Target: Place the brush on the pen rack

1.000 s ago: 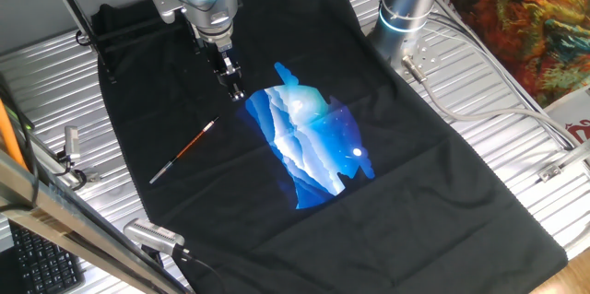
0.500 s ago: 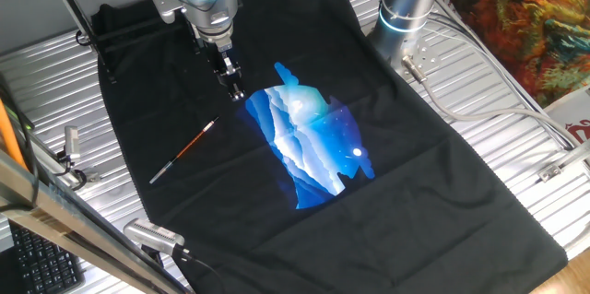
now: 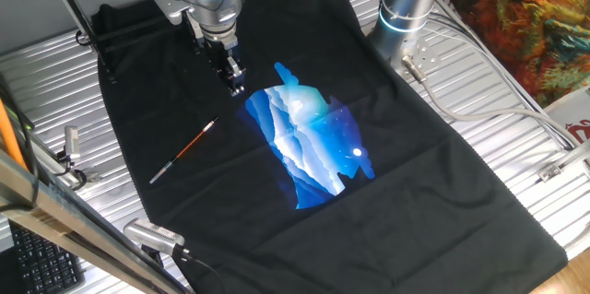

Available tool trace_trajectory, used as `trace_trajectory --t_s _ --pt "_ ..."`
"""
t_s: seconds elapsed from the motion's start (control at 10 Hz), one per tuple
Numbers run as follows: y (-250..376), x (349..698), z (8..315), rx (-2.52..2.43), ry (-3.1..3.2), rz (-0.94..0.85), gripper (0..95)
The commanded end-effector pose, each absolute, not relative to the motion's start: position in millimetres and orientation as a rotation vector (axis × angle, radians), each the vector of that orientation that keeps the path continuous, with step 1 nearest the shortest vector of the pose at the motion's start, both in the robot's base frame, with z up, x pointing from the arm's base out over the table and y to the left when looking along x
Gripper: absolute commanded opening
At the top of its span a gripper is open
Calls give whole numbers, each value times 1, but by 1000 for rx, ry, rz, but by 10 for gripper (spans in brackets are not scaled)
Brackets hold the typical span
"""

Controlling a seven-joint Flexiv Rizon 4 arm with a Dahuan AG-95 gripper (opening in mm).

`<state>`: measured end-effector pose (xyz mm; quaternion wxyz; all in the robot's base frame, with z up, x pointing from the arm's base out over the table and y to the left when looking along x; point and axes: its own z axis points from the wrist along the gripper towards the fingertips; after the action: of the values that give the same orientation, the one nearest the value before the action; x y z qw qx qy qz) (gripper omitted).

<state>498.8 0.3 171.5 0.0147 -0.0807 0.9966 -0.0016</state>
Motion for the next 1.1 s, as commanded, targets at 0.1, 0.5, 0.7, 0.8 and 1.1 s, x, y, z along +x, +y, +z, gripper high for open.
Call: trace_trajectory --t_s 0.1,0.5,0.7,0.8,1.1 --pt "0 500 171 -249 3094 -18 0" --pt "0 500 171 -253 3084 -18 0" --pt "0 500 171 -257 3081 -12 0" --pt "0 500 171 -253 3079 -13 0" --pt "0 500 171 -246 3077 -15 0"
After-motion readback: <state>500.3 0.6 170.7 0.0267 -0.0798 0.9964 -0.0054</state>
